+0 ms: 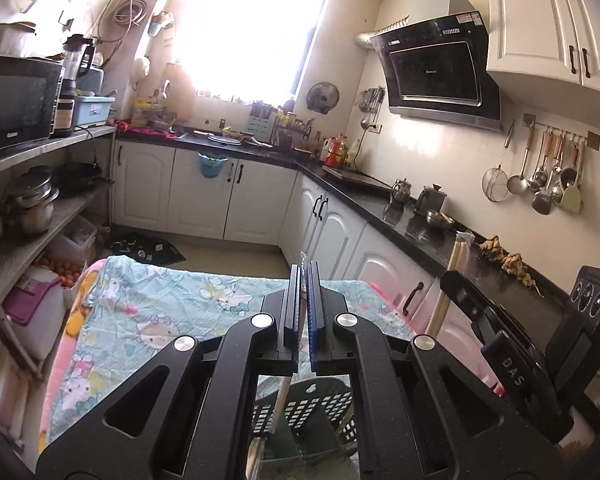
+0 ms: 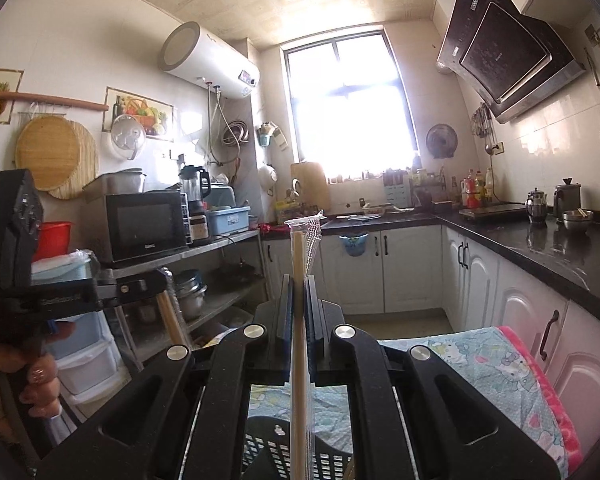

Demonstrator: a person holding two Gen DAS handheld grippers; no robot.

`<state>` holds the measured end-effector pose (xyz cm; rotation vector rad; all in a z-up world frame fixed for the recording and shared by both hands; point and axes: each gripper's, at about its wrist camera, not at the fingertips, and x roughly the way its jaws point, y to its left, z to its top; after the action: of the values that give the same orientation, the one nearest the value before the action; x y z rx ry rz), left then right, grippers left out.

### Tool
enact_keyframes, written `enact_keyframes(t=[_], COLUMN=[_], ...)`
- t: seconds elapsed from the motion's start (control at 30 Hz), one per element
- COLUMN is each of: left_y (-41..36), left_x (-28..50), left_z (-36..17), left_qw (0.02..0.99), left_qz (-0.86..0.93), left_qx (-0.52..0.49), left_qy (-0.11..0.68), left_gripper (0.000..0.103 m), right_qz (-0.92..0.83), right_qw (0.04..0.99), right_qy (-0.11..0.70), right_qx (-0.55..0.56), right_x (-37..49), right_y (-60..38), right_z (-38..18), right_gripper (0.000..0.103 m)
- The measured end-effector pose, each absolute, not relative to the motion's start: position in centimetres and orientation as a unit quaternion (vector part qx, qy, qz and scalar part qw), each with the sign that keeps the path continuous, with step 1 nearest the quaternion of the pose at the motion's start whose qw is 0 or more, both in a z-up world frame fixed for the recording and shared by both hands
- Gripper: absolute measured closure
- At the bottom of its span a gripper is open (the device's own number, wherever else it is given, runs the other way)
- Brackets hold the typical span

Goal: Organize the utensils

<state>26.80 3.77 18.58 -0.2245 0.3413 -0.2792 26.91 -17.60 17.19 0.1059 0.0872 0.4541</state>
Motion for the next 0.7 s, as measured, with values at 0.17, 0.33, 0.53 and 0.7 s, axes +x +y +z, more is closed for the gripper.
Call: enact_keyframes(t=[0.17,0.33,0.53,0.7], left_y=[3.5,3.1,3.0,2.9], left_x=[26.7,26.9,27.2,26.9], left_z=[17.3,15.5,13.5,12.4], left_qw=[0.97,0.969,0.965,0.964], left_qz=[-0.138,-0.139,-0.141,-0.141], left_qx=[-0.102,-0.095,-0.096,-0.094], left_qy=[0.171,0.182,0.199,0.205], left_gripper=[0.102,0.102,0.102,0.102], right_qz=[0.219,0.211,0.209,0.208], right_qw=[0.973,0.975,0.974,0.973], right_qy=[0.044,0.059,0.077,0.089], right_qx=[0.05,0.044,0.047,0.045], right_x=[27.5,28.5,29.3,29.3], right_y=[-17.2,-16.6,-16.3,-16.0], right_z=[16.2,14.0,12.0,10.8], right_gripper=[0.097,0.097,0.097,0.097])
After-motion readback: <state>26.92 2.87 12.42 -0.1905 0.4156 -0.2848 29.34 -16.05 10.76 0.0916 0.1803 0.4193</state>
